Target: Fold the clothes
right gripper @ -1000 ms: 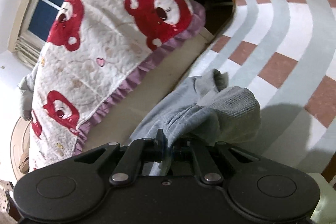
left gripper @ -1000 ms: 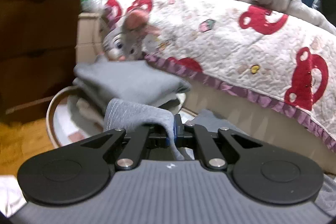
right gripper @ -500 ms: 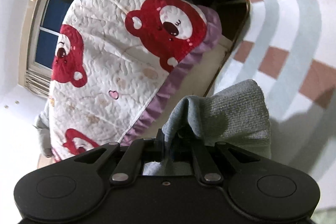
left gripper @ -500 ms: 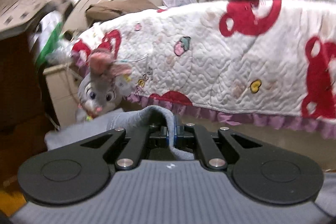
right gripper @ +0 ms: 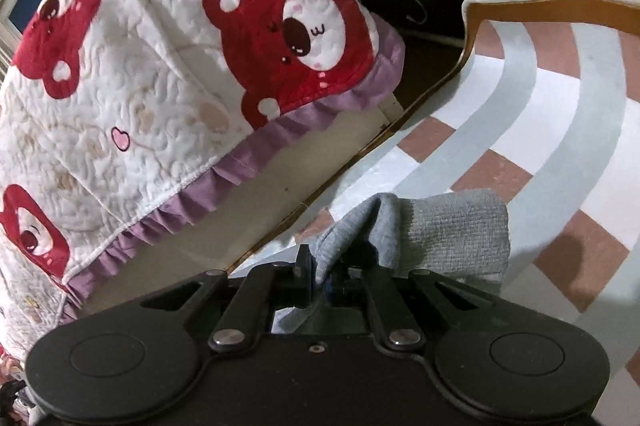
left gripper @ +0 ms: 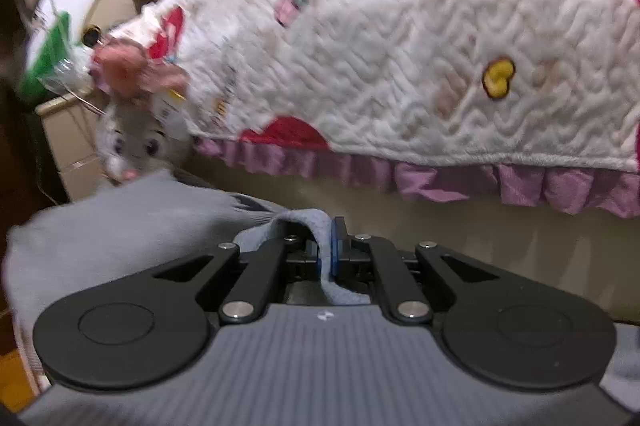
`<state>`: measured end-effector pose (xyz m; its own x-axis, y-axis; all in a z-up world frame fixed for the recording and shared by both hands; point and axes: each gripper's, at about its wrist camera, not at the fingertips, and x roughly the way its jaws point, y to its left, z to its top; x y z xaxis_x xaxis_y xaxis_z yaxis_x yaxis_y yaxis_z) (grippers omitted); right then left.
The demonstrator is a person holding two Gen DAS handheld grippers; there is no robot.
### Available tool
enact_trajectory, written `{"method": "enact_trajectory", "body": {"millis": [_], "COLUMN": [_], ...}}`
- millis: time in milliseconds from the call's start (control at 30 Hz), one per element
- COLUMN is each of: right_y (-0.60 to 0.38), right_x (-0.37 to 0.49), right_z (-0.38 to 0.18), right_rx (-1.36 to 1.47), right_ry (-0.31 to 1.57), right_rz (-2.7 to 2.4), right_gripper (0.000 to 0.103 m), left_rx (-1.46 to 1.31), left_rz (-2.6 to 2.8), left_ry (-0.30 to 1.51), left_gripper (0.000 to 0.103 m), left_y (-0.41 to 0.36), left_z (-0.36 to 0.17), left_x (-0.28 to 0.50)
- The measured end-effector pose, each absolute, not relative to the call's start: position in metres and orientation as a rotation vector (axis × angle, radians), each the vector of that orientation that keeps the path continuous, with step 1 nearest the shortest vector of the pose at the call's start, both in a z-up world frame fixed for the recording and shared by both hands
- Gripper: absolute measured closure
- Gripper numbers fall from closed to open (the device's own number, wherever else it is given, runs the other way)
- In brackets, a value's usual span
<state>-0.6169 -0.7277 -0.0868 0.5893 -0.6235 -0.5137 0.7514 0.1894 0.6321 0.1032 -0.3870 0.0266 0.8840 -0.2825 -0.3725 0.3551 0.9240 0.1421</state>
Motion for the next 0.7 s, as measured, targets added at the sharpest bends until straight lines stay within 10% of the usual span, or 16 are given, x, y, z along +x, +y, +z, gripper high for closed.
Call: {"method": "enact_trajectory", "body": {"millis": [400,500,700], "right_y": [-0.805,-0.812,-0.772], "right_x": [-0.555,-0.524,-0.474], "right_z": [-0.130,-0.137,-0.080], "right_rx": [0.906,0.792,0.650], "right_ry": [0.357,0.530,0.631], "right_rz": [-1.069,-1.124,-1.140], "right_gripper": [0.096,0.094,0.058], "left_rx": [0.276,0.192,0.090], "left_rz": [-0.464,-0.532,-0.656], "left_ry": [0.540,0.763,0.815], "left_gripper": [0.092,0.059,0.058], "left_y": [-0.509,-0.508,-0.461], "left_z": [-0.058,-0.086,-0.116], "left_x": [0.191,0.211,0.187]}}
